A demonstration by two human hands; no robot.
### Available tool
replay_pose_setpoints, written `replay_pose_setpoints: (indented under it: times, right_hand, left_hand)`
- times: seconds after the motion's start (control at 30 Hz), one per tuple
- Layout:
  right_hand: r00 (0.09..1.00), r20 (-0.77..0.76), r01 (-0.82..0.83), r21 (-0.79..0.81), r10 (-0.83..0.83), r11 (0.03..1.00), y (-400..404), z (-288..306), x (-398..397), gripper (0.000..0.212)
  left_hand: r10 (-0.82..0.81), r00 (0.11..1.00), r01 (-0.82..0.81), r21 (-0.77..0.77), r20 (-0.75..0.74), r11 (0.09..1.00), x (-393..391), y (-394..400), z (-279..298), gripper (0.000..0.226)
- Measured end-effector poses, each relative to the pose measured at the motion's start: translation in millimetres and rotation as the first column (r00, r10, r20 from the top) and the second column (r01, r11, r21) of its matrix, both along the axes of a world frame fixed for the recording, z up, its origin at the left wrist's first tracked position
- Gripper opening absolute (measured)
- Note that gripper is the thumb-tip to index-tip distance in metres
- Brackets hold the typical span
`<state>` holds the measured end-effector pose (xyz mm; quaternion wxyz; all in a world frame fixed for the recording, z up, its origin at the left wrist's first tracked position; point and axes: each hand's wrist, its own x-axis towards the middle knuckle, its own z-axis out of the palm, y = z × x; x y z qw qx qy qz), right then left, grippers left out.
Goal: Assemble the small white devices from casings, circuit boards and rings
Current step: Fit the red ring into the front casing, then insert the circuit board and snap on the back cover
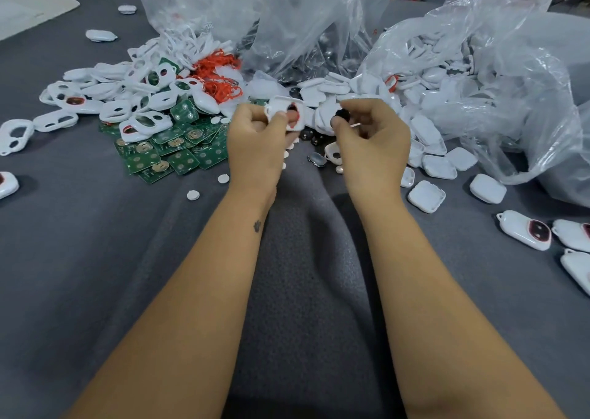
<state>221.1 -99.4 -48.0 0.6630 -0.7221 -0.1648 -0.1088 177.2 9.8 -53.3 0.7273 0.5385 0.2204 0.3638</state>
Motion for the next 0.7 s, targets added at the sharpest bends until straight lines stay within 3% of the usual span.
replay_pose_setpoints:
  times: [0.07,0.13,0.2,0.27,0.33,0.37,0.47,0.53,0.63,0.7]
  right_hand:
    - [0.979,-0.112,-0.168,0.049,0.172,0.985,-2.5,-0.1,3.1,0.023]
    - [0.964,-0.123,-0.247,-0.097,0.235,0.964,-3.0,-3.7,5.1,0.026]
    - [0.98,-0.007,-0.186,-0.382,0.198,0.905,-3.5,-7.5,8.0,0.028]
    - [0.966,0.105,-0.121,-0.626,0.237,0.771,-4.6,-11.1,10.3,0.026]
    - [0.949,0.139,-0.079,-0.764,0.283,0.64,-5.9,-15.6,12.4,0.024]
    - [0.949,0.146,-0.061,-0.783,0.279,0.62,-6.3,-16.8,12.6,0.023]
    - [0.956,0.179,-0.026,-0.737,0.232,0.675,-5.7,-15.6,10.7,0.013]
    - [0.971,0.156,-0.043,-0.632,0.182,0.773,-4.2,-12.0,8.8,0.007]
    - [0.989,-0.055,-0.145,-0.274,0.135,0.951,-3.6,-4.6,4.8,0.014]
    - [0.975,-0.16,-0.171,-0.084,0.156,0.982,-4.7,-1.7,3.5,0.015]
  left_hand:
    - [0.116,0.993,-0.115,-0.016,0.02,0.993,0.0,5.9,0.0,0.017]
    - [0.177,0.983,-0.175,-0.043,0.043,0.984,-0.6,9.8,-0.3,0.017]
    - [0.191,0.98,-0.187,-0.062,0.057,0.98,-0.6,10.6,-0.4,0.017]
    - [0.179,0.981,-0.175,-0.072,0.067,0.982,-0.1,10.0,-0.5,0.017]
    - [0.164,0.984,-0.16,-0.071,0.064,0.985,0.3,9.3,-0.5,0.017]
    - [0.157,0.986,-0.153,-0.067,0.06,0.986,0.4,8.9,-0.5,0.018]
    - [0.138,0.989,-0.135,-0.061,0.048,0.989,0.8,7.9,-1.0,0.016]
    - [0.118,0.992,-0.115,-0.062,0.046,0.991,1.1,7.6,-1.2,0.015]
    - [0.06,0.997,-0.057,-0.066,0.05,0.996,1.6,5.6,-1.0,0.013]
    - [0.012,0.999,-0.008,-0.066,0.049,0.998,1.2,3.4,-0.2,0.012]
